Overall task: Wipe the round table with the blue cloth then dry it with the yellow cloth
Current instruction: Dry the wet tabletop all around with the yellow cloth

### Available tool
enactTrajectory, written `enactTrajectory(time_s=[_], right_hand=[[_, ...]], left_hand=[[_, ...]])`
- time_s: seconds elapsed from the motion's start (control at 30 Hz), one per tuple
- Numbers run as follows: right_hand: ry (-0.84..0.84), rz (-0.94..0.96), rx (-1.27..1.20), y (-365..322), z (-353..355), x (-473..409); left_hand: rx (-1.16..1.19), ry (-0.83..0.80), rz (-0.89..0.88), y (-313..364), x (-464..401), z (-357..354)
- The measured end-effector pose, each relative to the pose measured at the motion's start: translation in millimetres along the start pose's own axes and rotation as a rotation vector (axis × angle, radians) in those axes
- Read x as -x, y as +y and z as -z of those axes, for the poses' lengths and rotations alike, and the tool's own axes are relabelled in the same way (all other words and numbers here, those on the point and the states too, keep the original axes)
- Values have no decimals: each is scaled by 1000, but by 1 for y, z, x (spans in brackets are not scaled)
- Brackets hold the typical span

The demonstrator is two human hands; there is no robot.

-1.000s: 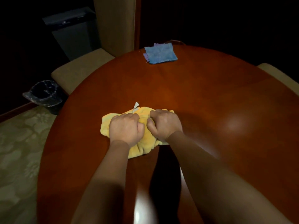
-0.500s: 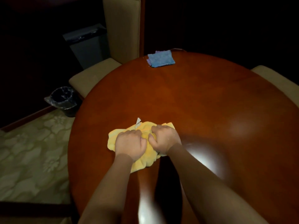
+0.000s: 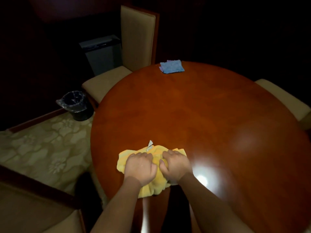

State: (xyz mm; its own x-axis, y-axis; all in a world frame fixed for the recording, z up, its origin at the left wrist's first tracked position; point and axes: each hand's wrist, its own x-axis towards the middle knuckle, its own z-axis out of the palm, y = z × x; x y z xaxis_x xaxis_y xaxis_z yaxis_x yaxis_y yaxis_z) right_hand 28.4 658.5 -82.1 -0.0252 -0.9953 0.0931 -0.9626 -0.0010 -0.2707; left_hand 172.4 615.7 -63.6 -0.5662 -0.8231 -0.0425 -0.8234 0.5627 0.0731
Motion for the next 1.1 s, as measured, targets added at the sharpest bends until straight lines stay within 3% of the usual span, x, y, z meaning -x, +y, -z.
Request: enactTrajectory(time_s=[0.2,0.63,0.9,1.1], right_hand=[[116,14,-54,15,-14,-34],[226,42,-76,62,-21,-176],[238,64,-56,77,-21,-225],[186,105,-57,73,-17,-210]], left_hand=[[26,58,-91,-23,-45,-9],[23,251,-64,-63,-183,-13],[7,227,-14,-76,-228,-10],[-1,124,114,-58,-198,1]])
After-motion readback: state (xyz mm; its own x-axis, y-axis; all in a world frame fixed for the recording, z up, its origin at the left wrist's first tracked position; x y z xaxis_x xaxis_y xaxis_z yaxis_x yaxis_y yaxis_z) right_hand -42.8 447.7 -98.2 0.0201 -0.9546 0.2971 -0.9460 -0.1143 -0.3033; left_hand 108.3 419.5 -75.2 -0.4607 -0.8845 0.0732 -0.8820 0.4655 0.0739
